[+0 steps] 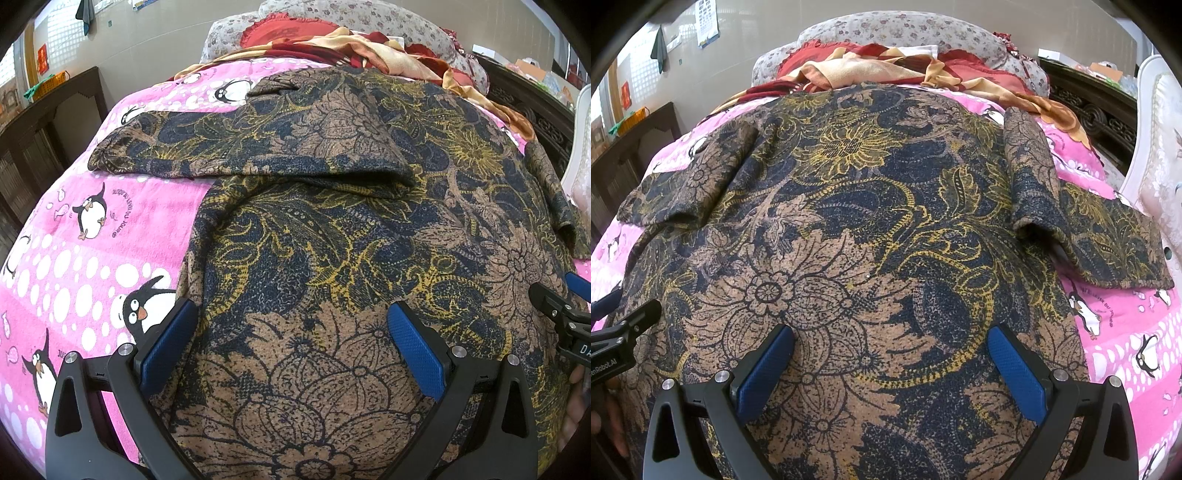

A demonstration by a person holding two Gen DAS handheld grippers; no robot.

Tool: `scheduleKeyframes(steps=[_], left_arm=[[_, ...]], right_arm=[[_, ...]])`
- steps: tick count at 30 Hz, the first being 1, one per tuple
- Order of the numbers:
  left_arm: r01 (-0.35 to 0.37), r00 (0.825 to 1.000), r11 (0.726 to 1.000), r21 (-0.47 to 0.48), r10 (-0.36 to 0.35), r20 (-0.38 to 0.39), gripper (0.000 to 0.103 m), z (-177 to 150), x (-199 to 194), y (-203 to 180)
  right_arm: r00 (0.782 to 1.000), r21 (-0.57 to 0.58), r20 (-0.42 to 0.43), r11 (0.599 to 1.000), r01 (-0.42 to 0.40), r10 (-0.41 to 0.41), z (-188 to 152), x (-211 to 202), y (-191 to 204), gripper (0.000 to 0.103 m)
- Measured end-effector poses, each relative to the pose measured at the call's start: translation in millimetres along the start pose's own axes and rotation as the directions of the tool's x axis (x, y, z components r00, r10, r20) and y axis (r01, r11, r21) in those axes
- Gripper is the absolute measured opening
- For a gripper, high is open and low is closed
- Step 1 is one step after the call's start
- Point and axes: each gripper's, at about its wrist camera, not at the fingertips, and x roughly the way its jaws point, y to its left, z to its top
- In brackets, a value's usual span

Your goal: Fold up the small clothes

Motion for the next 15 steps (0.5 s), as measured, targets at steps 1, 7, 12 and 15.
scheduleKeyframes(steps=[1, 7, 12, 15], left_arm=[[0.000, 1.000, 1.000, 0.000, 0.000, 0.000, 0.103, -0.4, -0.1, 0.1], [0.001, 1.000, 1.000, -0.002, -0.001, 0.001, 0.103, -0.5, 0.8, 2.2], [-0.017, 1.000, 1.000, 0.009, 0.017, -0.015, 0.103, -0.5, 1.6, -0.9], [-0.010, 0.999, 1.000, 0.005, 0.010, -0.030, 0.103, 0.7, 1.8, -0.7]], right_arm=[[1.000, -0.001, -0.002, 1.000, 0.001, -0.001, 0.1, -0.1, -0.4, 0.103], [1.000, -0.006, -0.012, 1.000, 0.006, -0.006, 0.7, 0.6, 1.0, 0.103], [1.000, -0.007, -0.023, 1.000, 0.009, -0.009, 2.1, 1.6, 2.2, 0.103], [1.000, -0.001, -0.026, 1.000, 0.003, -0.003, 2.6, 2.2, 1.2, 0.103]])
